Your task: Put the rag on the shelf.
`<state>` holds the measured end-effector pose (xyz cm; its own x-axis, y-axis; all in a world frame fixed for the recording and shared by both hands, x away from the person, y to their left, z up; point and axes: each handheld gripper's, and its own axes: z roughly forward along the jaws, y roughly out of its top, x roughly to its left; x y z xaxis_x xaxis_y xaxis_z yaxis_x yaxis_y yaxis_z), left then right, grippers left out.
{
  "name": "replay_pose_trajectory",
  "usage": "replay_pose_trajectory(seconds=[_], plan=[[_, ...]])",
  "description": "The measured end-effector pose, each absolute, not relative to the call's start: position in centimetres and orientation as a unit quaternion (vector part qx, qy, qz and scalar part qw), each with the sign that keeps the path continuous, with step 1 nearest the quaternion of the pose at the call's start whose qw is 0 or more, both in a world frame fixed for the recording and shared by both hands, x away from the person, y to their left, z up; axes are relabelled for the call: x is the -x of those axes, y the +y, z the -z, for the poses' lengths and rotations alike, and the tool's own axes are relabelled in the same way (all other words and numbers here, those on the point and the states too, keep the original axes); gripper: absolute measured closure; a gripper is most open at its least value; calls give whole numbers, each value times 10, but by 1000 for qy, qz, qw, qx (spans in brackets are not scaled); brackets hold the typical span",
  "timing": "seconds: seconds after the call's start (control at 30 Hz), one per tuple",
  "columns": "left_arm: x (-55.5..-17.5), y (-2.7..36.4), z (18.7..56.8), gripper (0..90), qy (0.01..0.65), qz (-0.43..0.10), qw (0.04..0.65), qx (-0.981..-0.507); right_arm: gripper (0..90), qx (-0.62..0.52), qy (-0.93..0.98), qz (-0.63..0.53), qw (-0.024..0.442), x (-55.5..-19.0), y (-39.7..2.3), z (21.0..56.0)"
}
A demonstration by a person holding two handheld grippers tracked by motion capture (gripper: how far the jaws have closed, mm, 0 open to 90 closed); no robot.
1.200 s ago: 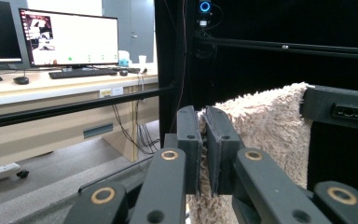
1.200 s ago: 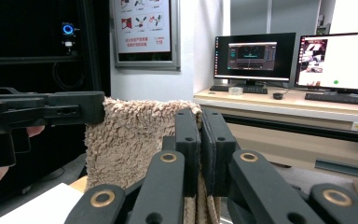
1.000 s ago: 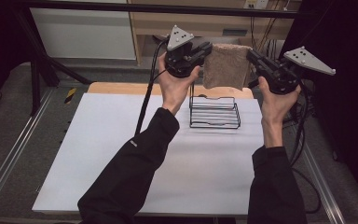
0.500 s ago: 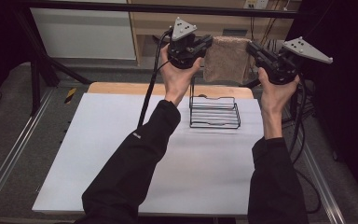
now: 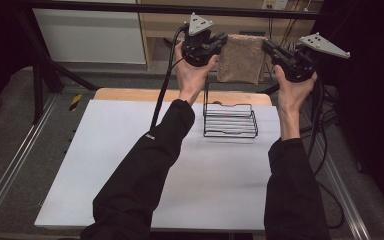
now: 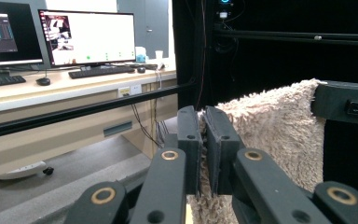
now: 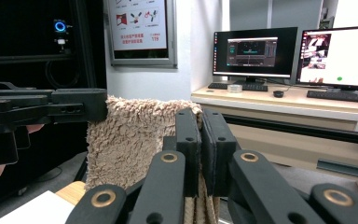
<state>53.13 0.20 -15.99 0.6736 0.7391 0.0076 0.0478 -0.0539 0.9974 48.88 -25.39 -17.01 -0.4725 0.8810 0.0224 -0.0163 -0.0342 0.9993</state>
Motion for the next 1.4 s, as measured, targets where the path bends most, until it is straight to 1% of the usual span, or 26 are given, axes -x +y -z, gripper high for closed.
replay_pose_trajectory(seconds=[0.23, 0.47, 0.77, 0.97, 1.4], plan=[[-542, 0, 165, 845, 298, -279, 617, -673, 865, -368, 597, -615, 359, -501, -254, 172], [-550, -3, 175, 846, 303, -280, 606, -680, 865, -377, 600, -614, 348, -510, -256, 183], [-553, -4, 186, 846, 297, -286, 592, -693, 865, -380, 613, -600, 345, -516, -257, 193], [-551, -4, 194, 846, 295, -288, 586, -698, 865, -384, 621, -592, 341, -516, -258, 200], [-538, -5, 210, 845, 278, -266, 589, -711, 863, -388, 632, -584, 330, -507, -266, 217]])
